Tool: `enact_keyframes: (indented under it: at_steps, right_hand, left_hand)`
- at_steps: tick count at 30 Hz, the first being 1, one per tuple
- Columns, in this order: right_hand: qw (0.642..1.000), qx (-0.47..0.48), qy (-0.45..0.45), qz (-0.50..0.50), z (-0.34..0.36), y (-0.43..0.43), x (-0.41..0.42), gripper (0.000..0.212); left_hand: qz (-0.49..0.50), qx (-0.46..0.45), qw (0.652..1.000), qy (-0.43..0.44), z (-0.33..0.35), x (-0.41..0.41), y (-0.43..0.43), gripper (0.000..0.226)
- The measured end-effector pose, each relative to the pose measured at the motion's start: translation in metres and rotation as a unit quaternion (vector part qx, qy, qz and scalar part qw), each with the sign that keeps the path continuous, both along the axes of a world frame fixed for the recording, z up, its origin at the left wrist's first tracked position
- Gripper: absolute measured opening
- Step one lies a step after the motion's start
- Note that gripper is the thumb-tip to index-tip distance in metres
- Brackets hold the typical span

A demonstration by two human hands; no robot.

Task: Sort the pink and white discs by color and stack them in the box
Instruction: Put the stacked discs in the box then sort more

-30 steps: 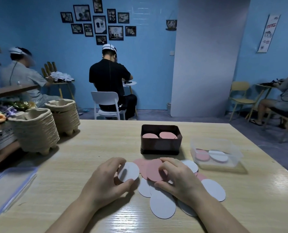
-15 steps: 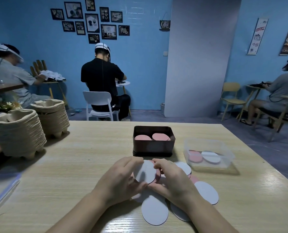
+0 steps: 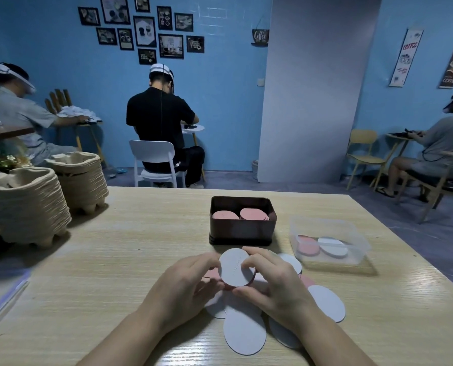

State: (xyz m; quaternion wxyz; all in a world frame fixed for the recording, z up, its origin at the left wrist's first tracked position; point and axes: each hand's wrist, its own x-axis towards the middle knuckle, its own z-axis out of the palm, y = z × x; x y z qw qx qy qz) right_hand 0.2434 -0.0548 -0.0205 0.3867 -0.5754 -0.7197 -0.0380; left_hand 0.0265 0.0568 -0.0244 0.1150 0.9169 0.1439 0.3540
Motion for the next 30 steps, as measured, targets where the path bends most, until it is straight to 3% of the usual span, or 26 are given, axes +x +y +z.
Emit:
enact_keyframes:
  at_steps: [6,11,19,26,30]
  right_hand:
    - [1.0,0.003,0.006,0.004,-0.001,0.0,0.001,0.035]
    - [0.999,0.001,-0.049,-0.003,-0.004,0.002,0.003,0.038]
    - [0.998,-0.01,-0.065,-0.018,0.003,-0.001,0.011,0.038]
    - [0.998,-0.027,-0.054,-0.033,0.01,-0.013,0.031,0.037]
    - [0.997,-0.034,-0.045,-0.053,0.01,-0.019,0.041,0.039]
  left_hand:
    - [0.004,-0.034,0.999,0.003,-0.004,-0.002,0.001,0.03]
    - [-0.007,-0.058,0.998,0.016,-0.008,0.0,0.002,0.031]
    - [-0.005,-0.023,0.997,0.076,0.003,0.0,-0.003,0.035]
    - [0.053,0.007,0.995,0.083,0.0,0.0,-0.002,0.02]
    - [0.058,0.0,0.99,0.131,0.001,0.005,0.004,0.033]
